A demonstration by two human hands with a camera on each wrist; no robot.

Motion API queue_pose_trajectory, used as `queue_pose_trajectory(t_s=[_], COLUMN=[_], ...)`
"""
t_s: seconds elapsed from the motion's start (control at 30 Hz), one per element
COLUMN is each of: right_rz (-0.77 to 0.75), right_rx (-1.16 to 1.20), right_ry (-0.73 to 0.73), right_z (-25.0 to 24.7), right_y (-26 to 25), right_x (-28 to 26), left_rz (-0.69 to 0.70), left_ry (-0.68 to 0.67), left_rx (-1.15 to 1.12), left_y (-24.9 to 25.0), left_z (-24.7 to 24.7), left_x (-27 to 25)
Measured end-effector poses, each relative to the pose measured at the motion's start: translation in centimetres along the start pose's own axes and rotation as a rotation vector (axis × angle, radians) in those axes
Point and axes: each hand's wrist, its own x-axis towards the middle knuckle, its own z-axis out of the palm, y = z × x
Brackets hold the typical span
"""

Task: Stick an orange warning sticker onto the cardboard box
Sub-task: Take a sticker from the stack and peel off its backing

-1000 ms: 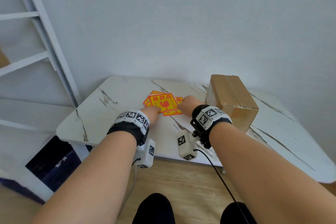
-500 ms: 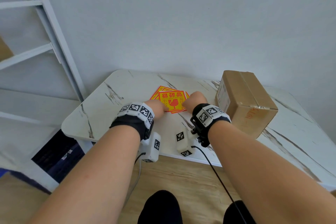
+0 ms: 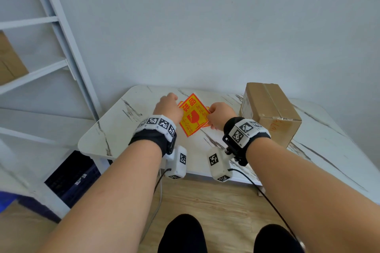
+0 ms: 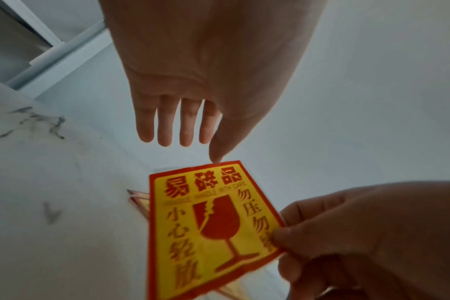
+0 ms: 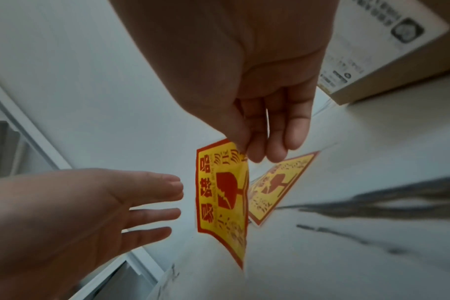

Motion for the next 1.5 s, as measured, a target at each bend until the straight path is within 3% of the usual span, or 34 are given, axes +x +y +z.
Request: queue_pose_trajectory(t_s=[0.13,0.3,0.63,0.83,1.1,1.5], right_rz=[-0.087,-0.132,-0.194,-0.142,-0.087,-0.074], right_rx=[-0.078,-0.183,-0.055,-0.041,0.125,0.085], right_ry=[-0.031,0.014,0.248,0.335,0.541,0.457], right_z=[-1.3,-2.0,-4.4,-5.8,-6.5,-7.0], right_y=[0.0,1.1,3.3,5.8,9.2,10.3], right_x=[-2.7,-5.1,-8.4,-10.1,-11.6,-9.4], left_rz=[0.048,0.089,0.062,-0.008,0.025,-0.092], left_ry=[-0.07,-0.007,-0.087,-0.171,-0.274,-0.305], left_rx=[-0.133,-0.216,-0.445,-0.621,-0.73,-0.767], left_y=[1.1,1.7,3.5,5.4,6.8,9.2], left_z=[-0.3,-0.2,-0.8,0.7,2.8,5.0], left_x=[-0.6,-2.5,-5.5,-7.2,-9.1,-8.8])
